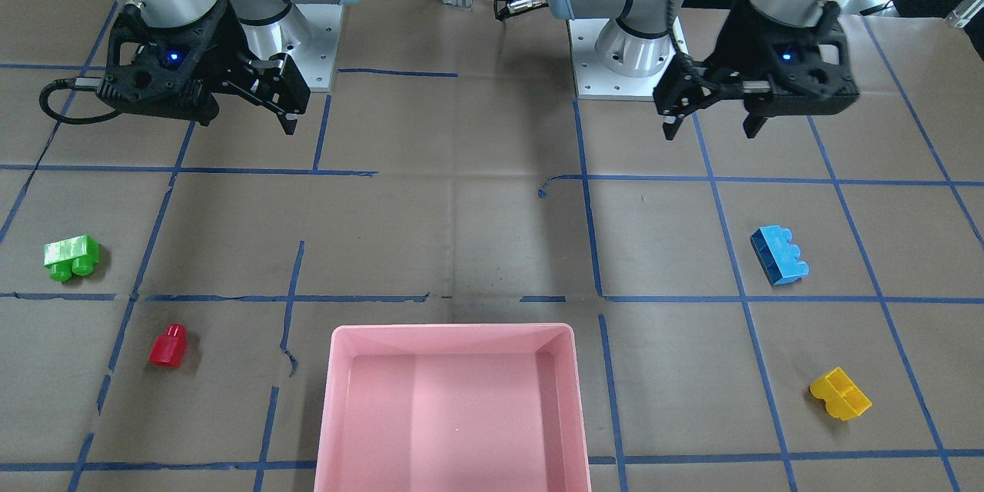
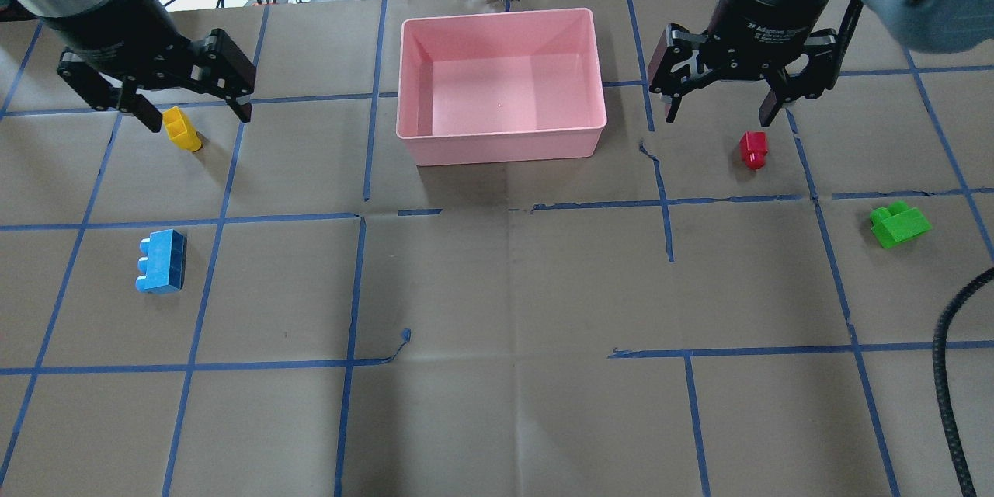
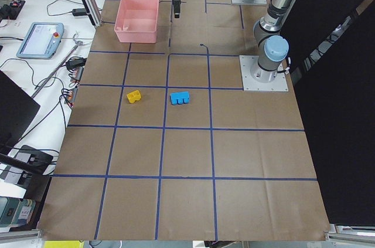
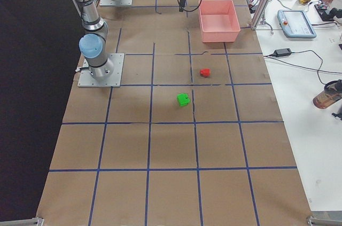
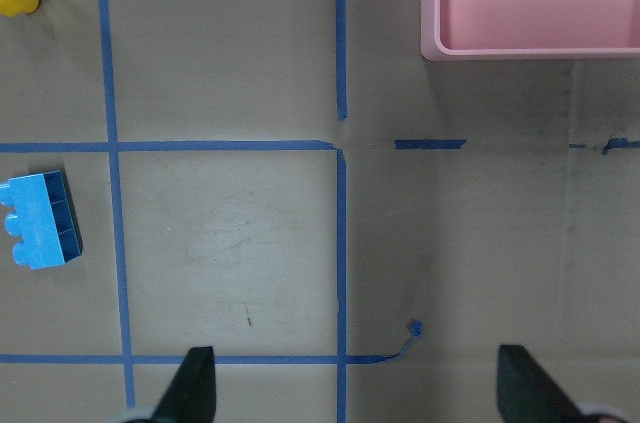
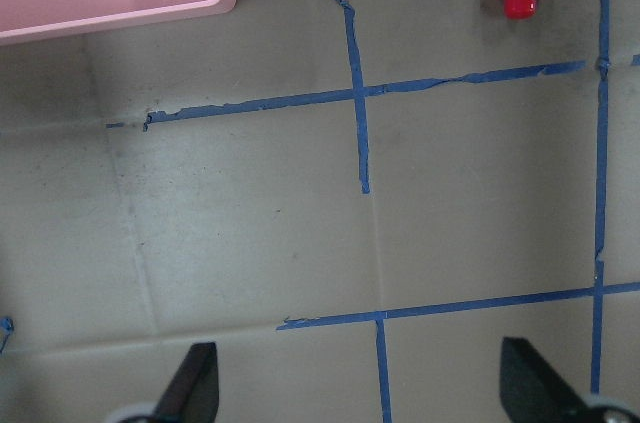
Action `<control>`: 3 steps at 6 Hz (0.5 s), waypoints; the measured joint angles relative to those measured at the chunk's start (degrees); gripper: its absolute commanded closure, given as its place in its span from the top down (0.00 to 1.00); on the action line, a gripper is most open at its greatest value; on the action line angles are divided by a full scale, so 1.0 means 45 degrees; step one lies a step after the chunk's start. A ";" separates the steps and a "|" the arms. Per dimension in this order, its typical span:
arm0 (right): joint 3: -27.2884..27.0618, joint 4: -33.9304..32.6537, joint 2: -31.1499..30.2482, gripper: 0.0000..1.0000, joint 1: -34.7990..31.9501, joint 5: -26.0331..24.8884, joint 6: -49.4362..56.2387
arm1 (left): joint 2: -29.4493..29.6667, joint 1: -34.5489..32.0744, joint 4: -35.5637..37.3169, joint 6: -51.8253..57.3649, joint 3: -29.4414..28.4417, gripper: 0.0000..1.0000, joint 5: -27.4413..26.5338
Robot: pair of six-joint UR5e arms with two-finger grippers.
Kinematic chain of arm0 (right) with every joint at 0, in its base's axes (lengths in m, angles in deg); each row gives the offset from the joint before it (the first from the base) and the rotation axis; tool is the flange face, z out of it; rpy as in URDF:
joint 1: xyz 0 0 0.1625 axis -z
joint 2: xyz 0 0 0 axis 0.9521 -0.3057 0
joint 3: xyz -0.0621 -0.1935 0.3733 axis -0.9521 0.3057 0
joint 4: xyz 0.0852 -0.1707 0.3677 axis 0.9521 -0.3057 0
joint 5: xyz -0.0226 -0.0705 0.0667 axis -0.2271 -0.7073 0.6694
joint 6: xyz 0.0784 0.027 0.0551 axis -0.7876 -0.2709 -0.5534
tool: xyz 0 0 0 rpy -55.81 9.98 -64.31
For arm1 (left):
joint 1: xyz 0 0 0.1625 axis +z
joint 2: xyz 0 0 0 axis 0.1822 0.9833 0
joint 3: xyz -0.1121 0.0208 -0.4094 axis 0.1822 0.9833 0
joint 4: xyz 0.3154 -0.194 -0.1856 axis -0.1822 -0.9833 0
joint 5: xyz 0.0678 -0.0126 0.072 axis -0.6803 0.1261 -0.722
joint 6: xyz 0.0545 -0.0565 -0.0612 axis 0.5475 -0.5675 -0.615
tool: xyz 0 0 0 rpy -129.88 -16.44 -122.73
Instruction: Put all blocks into box
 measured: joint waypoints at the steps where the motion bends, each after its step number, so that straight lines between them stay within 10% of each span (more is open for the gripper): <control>1: -0.0017 -0.0110 0.0002 1.00 -0.0014 -0.0003 -0.0019 | 0.0148 0.1063 -0.0014 0.0513 0.0123 0.99 -0.0020; 3: -0.0020 -0.0215 -0.0003 1.00 0.0003 -0.0015 -0.0013 | 0.0755 0.2682 0.0832 0.2087 0.0716 0.99 -0.0004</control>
